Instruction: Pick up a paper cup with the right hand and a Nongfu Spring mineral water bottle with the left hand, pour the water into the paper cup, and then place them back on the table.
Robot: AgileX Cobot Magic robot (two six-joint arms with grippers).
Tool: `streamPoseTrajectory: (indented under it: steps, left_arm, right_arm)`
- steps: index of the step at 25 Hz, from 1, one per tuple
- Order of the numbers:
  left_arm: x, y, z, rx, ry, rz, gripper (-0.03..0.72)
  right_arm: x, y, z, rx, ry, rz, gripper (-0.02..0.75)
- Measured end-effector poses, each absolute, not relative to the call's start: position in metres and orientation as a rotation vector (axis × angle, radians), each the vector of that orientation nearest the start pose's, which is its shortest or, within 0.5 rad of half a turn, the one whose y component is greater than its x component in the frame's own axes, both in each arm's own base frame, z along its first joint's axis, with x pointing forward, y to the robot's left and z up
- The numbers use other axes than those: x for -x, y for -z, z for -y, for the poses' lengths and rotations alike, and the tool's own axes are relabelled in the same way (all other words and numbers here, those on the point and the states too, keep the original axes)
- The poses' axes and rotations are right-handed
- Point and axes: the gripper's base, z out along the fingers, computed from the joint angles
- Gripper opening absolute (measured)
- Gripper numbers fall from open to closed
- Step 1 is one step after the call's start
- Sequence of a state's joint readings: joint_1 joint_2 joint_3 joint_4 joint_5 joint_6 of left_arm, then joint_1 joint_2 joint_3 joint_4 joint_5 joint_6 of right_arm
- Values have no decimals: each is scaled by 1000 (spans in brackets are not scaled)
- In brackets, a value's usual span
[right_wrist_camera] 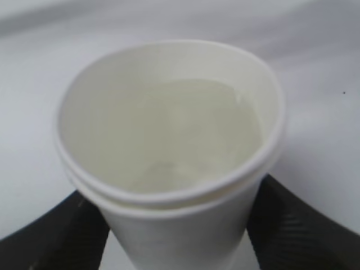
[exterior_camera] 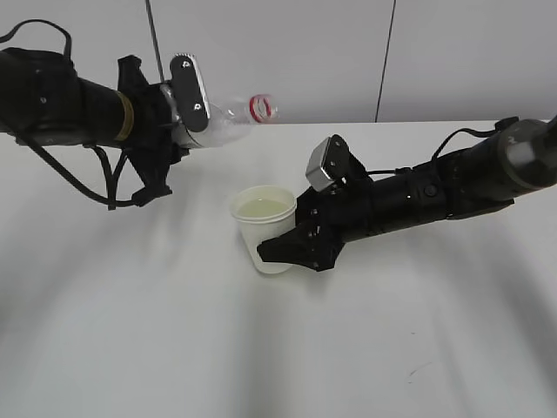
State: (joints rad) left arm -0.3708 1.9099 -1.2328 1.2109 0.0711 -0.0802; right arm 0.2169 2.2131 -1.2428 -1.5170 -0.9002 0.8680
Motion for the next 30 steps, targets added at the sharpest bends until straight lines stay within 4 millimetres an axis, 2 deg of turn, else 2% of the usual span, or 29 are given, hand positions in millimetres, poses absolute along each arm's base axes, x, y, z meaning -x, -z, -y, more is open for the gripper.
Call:
streamPoseTrajectory:
  steps: [5,8,17,25,30]
  left_arm:
    - [-404,-205,137,-1209,-295,-1801,330]
    - [-406,-207,136,-1078,-182,-1820,330]
    - [-390,-192,142,-918,71,-1759,330]
    - [-367,-169,127,-703,244,-1725,330]
    - [-352,-158,124,-623,327,-1724,330]
  right_arm:
    - [-391,-105,-159,1236,-811,-1744,522]
    - [-393,-107,-159,1216,-802,-1730,522]
    - [-400,-112,-159,1124,-762,-1691,521]
    - [-410,-120,-157,953,-742,-1681,522]
    - [-417,-124,-152,867,-696,-1660,522]
